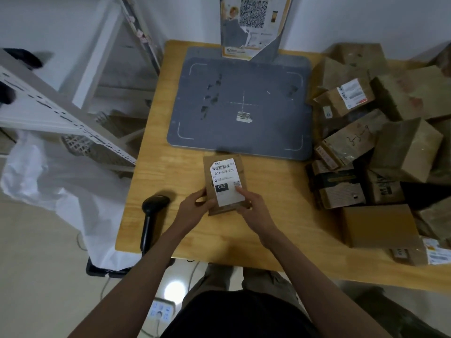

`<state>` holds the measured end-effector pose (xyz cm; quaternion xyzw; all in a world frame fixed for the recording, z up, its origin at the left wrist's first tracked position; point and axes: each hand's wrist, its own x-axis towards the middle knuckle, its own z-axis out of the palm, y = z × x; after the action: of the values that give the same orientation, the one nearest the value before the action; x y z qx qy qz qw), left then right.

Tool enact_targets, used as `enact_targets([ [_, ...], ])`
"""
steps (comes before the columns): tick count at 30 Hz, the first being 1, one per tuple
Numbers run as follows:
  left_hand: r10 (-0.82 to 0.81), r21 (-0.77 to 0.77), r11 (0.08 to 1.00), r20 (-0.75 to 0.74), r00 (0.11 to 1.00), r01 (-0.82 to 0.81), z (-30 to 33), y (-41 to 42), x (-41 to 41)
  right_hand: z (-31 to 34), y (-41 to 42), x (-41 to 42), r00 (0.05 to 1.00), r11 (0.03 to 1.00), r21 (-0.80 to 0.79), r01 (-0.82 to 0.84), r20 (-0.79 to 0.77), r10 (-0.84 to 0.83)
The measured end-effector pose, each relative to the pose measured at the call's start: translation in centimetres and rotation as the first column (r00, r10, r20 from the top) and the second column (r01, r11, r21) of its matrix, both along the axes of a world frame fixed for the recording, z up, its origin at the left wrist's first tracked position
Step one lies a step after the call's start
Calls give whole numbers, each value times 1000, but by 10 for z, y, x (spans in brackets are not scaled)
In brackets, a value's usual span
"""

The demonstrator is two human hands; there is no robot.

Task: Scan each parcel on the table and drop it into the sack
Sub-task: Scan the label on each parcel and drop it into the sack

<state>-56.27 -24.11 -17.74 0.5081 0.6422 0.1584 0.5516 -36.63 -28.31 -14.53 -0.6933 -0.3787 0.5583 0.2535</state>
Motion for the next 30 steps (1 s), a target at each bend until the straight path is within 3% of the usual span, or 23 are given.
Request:
enact_targets([
  [6,-33,23,999,-10,999,33,3,-2,2,1,0,5,999,1000,-29,-11,43,12],
  [11,-47,90,995,-65,997,52,7,-14,-16,-2,-16,1,991,994,14,108,78,-109],
  [16,181,270,957,-287,941,-101,14,-41,-62,-11,-42,0,945,939,-106,327,43,-324],
  [19,354,342,913,-392,849,-223,9,-63,-94,-20,-56,-5,950,923,-228,310,43,-309],
  [21,323,278,939,-510,797,-203,-1,-68,-109,-22,-61,-13,961,915,-300,269,20,-276],
  [25,113,-67,983,-523,845,-172,-13,-56,-116,-22,-61,-31,985,913,-382,140,-42,-169],
  [30,33,-107,988,-556,831,-112,-15,-47,-119,-14,-57,-55,991,921,-387,32,-108,-80],
])
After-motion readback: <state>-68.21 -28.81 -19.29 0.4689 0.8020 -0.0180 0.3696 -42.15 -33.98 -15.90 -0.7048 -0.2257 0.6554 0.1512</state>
